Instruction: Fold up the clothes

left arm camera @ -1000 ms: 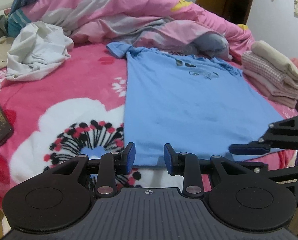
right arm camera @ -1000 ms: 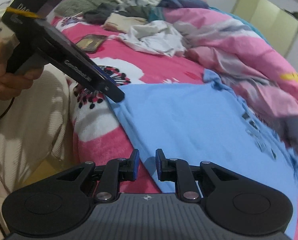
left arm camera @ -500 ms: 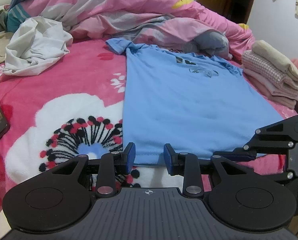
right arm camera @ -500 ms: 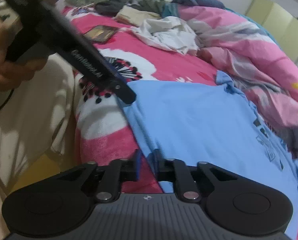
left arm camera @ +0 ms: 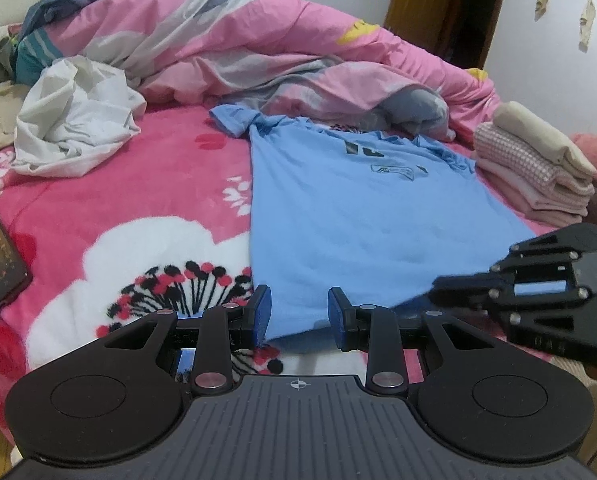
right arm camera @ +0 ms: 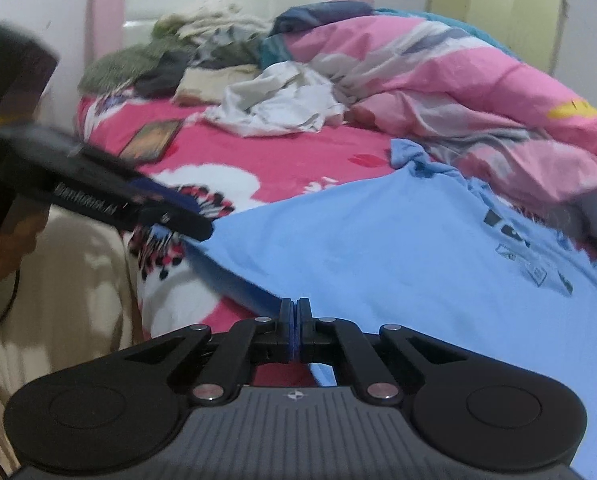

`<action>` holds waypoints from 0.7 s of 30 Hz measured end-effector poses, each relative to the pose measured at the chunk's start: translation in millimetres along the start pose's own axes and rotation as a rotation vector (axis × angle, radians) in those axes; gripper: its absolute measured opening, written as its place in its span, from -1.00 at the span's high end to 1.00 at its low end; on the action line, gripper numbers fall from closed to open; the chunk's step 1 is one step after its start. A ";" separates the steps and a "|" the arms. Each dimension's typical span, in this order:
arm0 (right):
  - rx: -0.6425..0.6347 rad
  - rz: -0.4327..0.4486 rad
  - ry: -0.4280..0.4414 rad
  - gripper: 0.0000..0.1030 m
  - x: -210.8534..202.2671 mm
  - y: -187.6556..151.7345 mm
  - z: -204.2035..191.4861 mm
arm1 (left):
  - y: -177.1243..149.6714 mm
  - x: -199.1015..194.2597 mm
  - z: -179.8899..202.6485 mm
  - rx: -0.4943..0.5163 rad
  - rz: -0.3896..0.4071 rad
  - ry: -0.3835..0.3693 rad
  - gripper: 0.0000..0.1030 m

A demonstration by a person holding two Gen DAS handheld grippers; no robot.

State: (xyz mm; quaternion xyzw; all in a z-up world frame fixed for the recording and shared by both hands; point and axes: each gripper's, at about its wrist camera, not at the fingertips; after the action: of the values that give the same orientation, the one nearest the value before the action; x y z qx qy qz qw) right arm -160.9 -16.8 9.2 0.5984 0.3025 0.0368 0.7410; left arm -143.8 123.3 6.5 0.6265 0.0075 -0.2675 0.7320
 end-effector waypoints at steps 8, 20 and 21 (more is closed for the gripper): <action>0.038 0.006 -0.047 1.00 14.2 -3.6 13.5 | -5.5 8.5 3.8 0.028 -0.038 -0.014 0.36; 0.205 0.056 -0.150 0.94 -13.8 -8.2 39.0 | -7.2 29.0 -4.8 -0.022 -0.093 0.043 0.34; 0.233 0.066 -0.144 0.93 -21.5 -7.6 42.3 | -7.2 28.2 -4.5 -0.023 -0.094 0.043 0.33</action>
State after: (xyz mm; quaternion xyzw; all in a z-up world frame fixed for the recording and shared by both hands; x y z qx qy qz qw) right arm -159.9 -64.5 15.3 0.6912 0.2308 -0.0172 0.6846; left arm -121.1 116.1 -10.8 0.6224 0.0556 -0.2879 0.7257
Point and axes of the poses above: each gripper's, at about its wrist camera, not at the fingertips, and x roughly the way its jaws point, z to its right, y to its top, and after that the axes turned 15 degrees about z, right-handed
